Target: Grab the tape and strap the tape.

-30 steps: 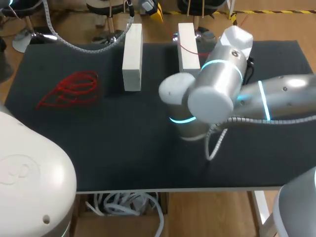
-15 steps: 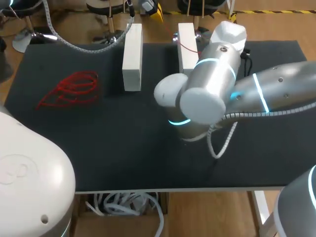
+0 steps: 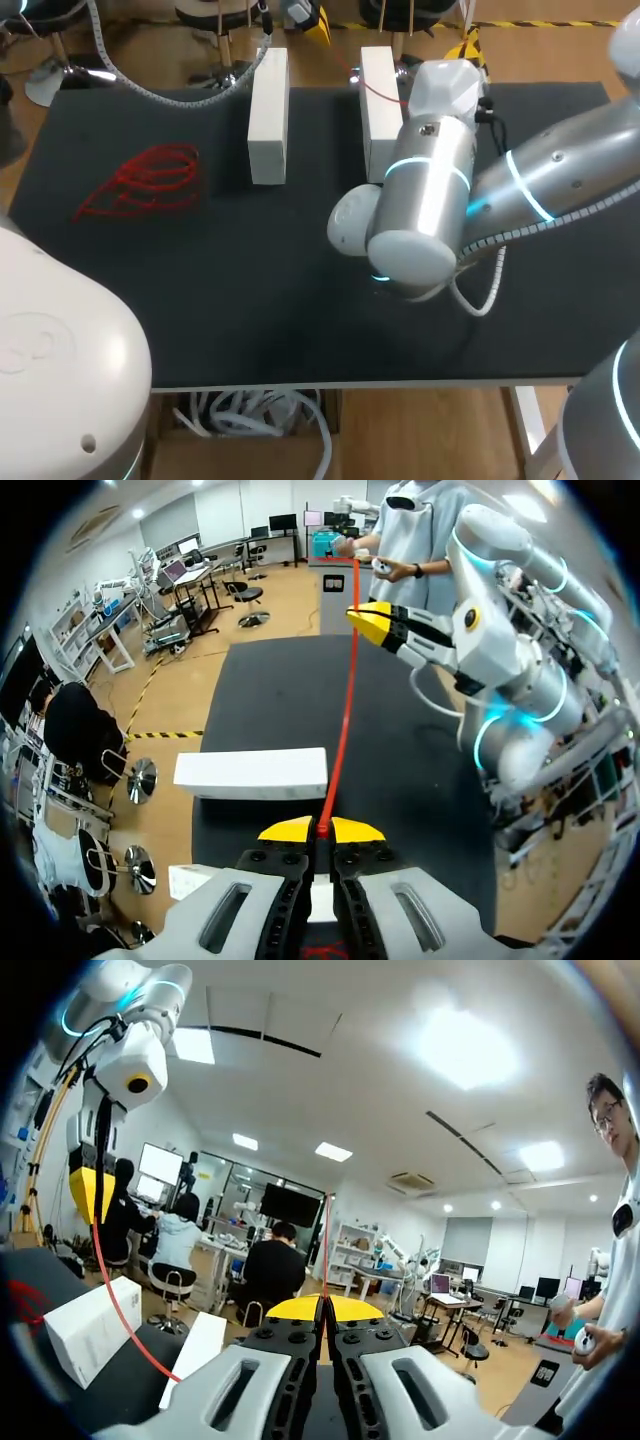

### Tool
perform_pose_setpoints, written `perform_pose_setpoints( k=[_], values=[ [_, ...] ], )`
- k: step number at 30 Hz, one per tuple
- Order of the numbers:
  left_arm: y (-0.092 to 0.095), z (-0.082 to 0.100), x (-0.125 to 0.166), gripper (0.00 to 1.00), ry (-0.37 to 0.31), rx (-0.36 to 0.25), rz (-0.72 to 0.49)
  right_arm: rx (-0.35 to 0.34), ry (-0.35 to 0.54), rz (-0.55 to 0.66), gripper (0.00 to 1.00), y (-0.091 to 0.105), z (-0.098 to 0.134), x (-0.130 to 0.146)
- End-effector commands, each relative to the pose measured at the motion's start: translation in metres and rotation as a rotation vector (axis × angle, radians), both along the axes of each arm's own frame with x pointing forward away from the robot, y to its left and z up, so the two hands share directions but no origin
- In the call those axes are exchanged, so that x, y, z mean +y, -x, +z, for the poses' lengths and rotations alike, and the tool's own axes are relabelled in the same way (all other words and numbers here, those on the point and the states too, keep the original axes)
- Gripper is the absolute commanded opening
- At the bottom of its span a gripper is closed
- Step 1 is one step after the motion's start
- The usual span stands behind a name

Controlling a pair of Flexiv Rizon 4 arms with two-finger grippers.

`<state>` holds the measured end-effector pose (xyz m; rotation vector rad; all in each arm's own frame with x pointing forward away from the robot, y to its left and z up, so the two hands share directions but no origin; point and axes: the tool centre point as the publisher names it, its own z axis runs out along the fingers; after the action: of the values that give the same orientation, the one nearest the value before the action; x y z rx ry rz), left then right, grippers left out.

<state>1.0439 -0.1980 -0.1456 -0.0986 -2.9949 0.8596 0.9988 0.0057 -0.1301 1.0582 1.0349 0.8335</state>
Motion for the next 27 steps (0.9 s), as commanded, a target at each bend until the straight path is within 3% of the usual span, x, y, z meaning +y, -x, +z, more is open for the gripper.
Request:
perform_pose_setpoints(
  k=[1, 9, 12, 13, 16, 17, 18, 19, 21, 27],
  values=[
    [-0.001, 0.001, 0.000, 0.00, -0.004, 0.003, -0.001, -0.001, 0.000, -0.007, 0.00, 0.000, -0.001, 0.003],
    [-0.001, 0.001, 0.000, 0.00, -0.004, 0.003, -0.001, -0.001, 0.000, -0.007, 0.00, 0.000, -0.001, 0.003],
    [-0.001, 0.001, 0.000, 0.00, -0.004, 0.003, -0.001, 0.023, 0.265, -0.070, 0.00, -0.001, -0.009, 0.016],
    [-0.001, 0.001, 0.000, 0.00, -0.004, 0.003, -0.001, 0.002, 0.376, -0.064, 0.00, -0.001, -0.010, 0.020],
    [-0.001, 0.001, 0.000, 0.00, -0.004, 0.003, -0.001, -0.053, 0.515, -0.111, 0.00, -0.001, -0.005, 0.027],
    [-0.001, 0.001, 0.000, 0.00, -0.004, 0.003, -0.001, -0.059, 0.514, -0.122, 0.00, -0.002, -0.001, 0.029],
    [-0.001, 0.001, 0.000, 0.00, -0.004, 0.003, -0.001, -0.146, 0.583, -0.140, 0.00, -0.001, 0.002, 0.032],
    [-0.001, 0.001, 0.000, 0.00, -0.004, 0.003, -0.001, -0.164, 0.596, -0.135, 0.00, -0.001, 0.005, 0.034],
    [-0.001, 0.001, 0.000, 0.00, -0.004, 0.003, -0.001, -0.297, 0.653, -0.173, 0.00, -0.002, 0.010, 0.037],
    [-0.001, 0.001, 0.000, 0.00, -0.004, 0.003, -0.001, -0.355, 0.807, -0.193, 0.00, -0.012, 0.010, 0.046]
  ],
)
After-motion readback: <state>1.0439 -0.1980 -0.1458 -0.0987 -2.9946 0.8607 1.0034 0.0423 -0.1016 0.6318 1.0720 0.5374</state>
